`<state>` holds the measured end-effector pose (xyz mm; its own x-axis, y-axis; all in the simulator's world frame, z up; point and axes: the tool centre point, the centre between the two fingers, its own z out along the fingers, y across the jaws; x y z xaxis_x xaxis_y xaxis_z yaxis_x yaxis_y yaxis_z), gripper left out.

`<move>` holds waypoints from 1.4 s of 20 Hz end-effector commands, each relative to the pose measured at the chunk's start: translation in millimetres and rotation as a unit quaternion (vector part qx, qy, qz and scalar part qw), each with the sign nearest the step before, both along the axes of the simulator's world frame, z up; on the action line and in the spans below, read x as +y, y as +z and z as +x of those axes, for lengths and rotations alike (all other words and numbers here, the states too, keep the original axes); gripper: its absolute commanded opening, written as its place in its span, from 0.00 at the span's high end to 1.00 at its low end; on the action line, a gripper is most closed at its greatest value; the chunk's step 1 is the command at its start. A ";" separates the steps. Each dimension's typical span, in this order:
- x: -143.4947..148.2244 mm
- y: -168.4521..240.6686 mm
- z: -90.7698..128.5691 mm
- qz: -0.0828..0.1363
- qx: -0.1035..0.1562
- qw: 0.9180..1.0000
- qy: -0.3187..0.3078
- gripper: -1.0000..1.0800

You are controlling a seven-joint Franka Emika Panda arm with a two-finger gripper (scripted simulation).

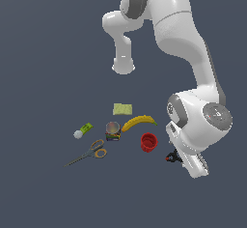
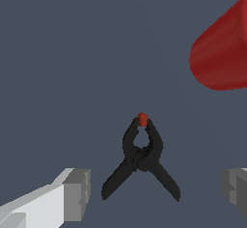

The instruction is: Pick up a designated object from a clutter of objects.

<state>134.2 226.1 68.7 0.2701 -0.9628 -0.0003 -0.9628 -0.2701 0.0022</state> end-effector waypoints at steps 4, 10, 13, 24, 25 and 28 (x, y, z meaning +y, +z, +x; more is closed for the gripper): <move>4.4 -4.9 0.7 0.000 -0.001 1.000 -0.012 0.04; 4.1 -11.2 0.3 0.000 -0.001 1.000 -0.011 0.04; 4.0 -24.6 0.0 0.000 -0.001 1.000 -0.011 0.04; 4.5 -55.1 0.6 0.000 -0.001 1.000 -0.012 0.04; 4.5 -55.1 0.6 0.000 -0.001 1.000 -0.012 1.00; 4.5 -55.1 0.6 0.000 -0.001 1.000 -0.012 1.00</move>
